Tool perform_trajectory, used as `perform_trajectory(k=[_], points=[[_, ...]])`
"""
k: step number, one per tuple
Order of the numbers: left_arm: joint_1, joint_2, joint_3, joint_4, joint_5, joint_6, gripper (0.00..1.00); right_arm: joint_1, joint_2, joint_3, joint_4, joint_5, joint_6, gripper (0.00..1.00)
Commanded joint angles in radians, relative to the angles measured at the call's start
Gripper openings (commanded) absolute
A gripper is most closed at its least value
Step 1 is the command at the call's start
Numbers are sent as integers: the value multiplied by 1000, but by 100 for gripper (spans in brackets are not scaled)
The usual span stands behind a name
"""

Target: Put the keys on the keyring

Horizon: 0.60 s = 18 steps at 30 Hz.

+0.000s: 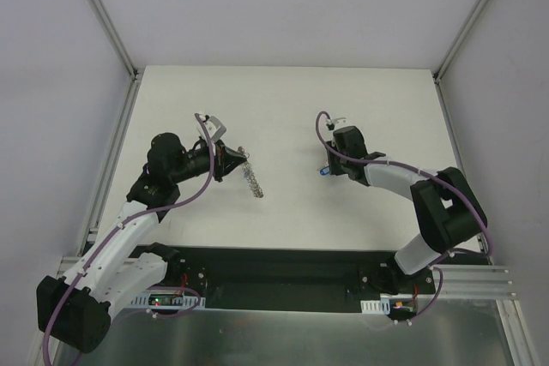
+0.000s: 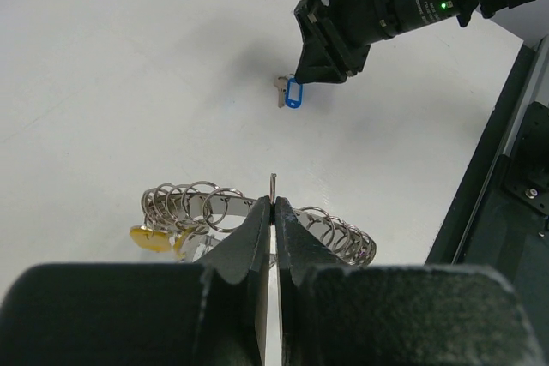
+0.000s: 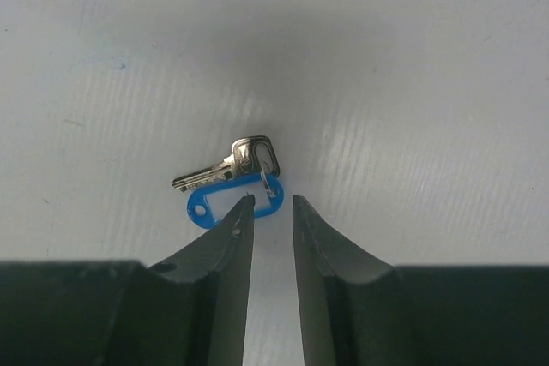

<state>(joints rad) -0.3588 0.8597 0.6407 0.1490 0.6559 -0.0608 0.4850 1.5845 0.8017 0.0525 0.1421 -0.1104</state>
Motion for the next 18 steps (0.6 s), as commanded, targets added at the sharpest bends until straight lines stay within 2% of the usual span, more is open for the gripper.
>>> perform_trajectory(k=[1, 5, 8, 18], points=[[3, -16, 13, 37, -10, 16, 0, -6, 22, 51, 38, 5, -21, 27], [3, -11, 17, 34, -7, 18, 0, -11, 45, 73, 33, -2, -41, 26], [3, -8, 20, 32, -6, 18, 0, -16, 63, 85, 27, -15, -49, 22], [3, -4, 24, 31, -7, 22, 0, -16, 77, 91, 7, -33, -57, 21]])
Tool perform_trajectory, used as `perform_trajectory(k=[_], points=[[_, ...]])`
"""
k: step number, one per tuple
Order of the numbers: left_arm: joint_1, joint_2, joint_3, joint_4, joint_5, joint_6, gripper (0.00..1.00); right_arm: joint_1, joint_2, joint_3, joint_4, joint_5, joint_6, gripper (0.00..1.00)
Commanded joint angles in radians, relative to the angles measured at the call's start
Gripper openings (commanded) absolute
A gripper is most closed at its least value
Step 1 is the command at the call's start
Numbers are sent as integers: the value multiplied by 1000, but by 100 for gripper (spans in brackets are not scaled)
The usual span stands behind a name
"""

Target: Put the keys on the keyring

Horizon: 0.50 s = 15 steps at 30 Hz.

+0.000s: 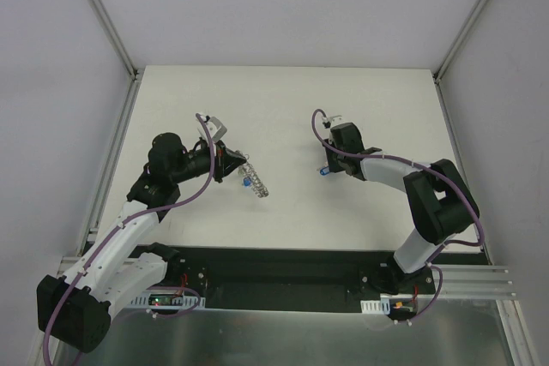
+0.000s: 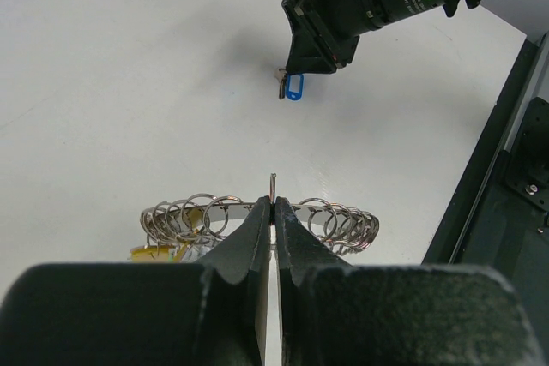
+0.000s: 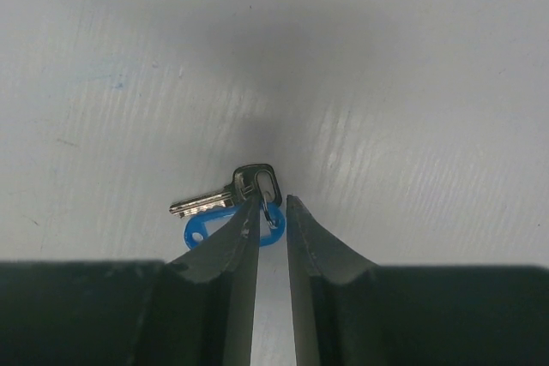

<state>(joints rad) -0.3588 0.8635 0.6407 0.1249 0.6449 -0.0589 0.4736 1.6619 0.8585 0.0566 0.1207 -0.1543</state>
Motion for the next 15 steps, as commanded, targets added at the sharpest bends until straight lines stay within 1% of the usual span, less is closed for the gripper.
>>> perform_trajectory(k=[1, 8, 15], points=[[3, -6, 24, 55, 4, 21, 0, -6, -2, 33, 0, -12, -13, 21], [3, -1, 25, 55, 9, 19, 0, -6, -7, 25, -6, -10, -21, 20], [3, -1, 24, 55, 16, 18, 0, -6, -28, 16, -11, -10, -24, 13]])
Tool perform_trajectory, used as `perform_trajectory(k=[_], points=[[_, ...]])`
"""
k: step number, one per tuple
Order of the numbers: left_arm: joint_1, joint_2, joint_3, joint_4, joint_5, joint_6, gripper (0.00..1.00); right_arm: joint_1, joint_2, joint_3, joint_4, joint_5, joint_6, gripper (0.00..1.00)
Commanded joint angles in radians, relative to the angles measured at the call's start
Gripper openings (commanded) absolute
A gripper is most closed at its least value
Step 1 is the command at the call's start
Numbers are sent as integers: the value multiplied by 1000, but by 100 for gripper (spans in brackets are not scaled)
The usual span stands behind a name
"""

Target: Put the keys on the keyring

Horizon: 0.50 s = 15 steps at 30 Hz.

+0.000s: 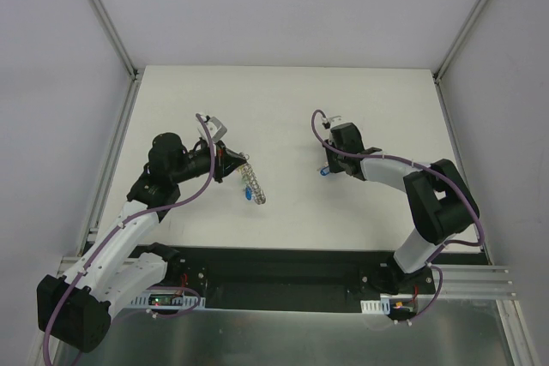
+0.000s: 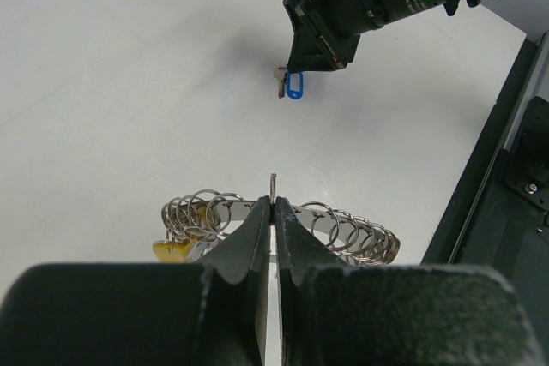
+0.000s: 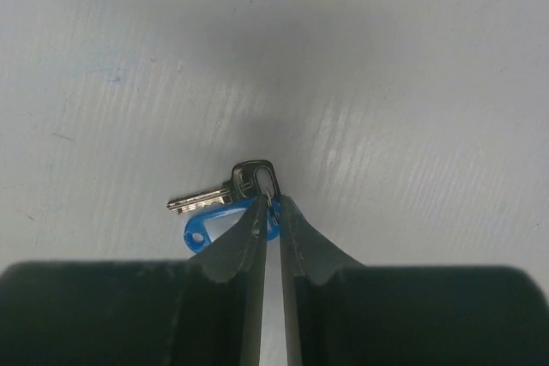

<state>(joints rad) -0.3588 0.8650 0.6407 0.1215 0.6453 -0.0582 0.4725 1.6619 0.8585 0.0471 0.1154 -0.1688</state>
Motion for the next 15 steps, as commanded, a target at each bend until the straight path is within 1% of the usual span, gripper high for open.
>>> perform_trajectory(k=[1, 4, 5, 8, 10, 12, 14, 15], points=[[3, -1, 25, 58, 16, 15, 0, -3, -34, 13, -3, -6, -9, 10], [3, -1, 27, 58, 22, 15, 0, -3, -59, 7, -9, -8, -14, 3], [3, -1, 28, 58, 24, 17, 0, -5, -68, 7, -12, -11, -17, 1], [3, 2, 36, 58, 36, 26, 0, -3, -108, 10, -23, -26, -32, 1], [3, 8, 45, 58, 68, 43, 0, -3, -145, 13, -35, -39, -43, 1], [3, 12, 62, 58, 106, 49, 0, -3, -169, 22, -42, -75, -69, 1], [3, 17, 74, 58, 129, 87, 0, -2, -212, 34, -73, -106, -87, 1], [3, 25, 91, 56, 140, 93, 0, -3, -232, 37, -79, -143, -103, 1]])
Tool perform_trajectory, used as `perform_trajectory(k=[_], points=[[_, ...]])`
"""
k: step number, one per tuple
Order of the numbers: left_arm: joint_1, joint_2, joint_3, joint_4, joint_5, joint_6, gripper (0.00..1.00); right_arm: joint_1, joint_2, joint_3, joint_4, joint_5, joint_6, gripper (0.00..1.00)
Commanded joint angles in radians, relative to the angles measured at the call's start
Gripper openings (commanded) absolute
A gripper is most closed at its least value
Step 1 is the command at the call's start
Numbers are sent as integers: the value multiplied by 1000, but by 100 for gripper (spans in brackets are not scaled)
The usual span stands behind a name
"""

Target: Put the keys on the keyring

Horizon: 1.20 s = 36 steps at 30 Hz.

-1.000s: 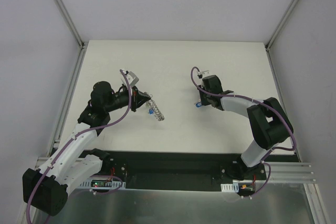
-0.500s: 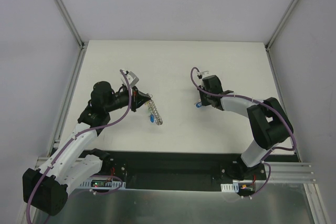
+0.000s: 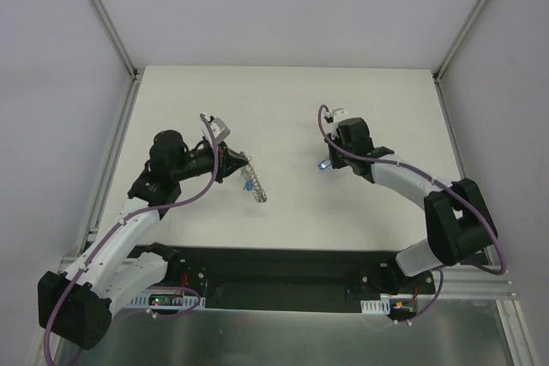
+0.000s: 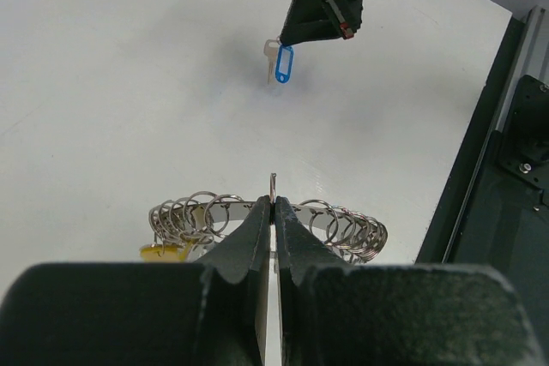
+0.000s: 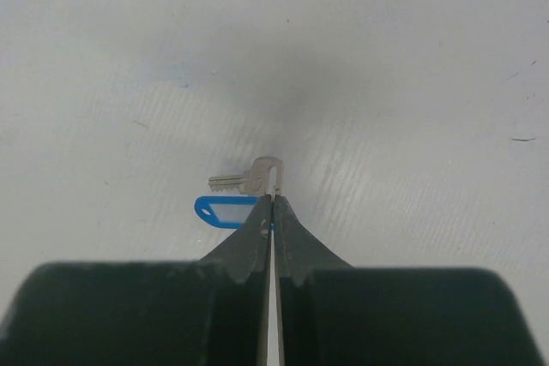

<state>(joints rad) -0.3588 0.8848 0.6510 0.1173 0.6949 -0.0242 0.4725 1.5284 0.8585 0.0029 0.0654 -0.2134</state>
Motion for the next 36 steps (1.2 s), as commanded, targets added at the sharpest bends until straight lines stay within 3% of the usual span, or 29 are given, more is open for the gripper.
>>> perform_trajectory(k=[1, 10, 16, 24, 36], points=[[3, 11, 90, 61, 113, 75, 0, -3, -115, 42, -47, -107, -66, 1], [1, 85, 211, 19, 184, 112, 0, -3, -238, 140, -171, -357, -161, 2], [1, 89, 230, -36, 126, 139, 0, 32, -194, 55, -143, -300, -52, 1], [3, 57, 211, -107, 57, 168, 0, 166, -110, -79, 24, -78, 129, 2], [3, 51, 190, -113, 60, 158, 0, 181, -36, -161, 77, 76, 187, 1]])
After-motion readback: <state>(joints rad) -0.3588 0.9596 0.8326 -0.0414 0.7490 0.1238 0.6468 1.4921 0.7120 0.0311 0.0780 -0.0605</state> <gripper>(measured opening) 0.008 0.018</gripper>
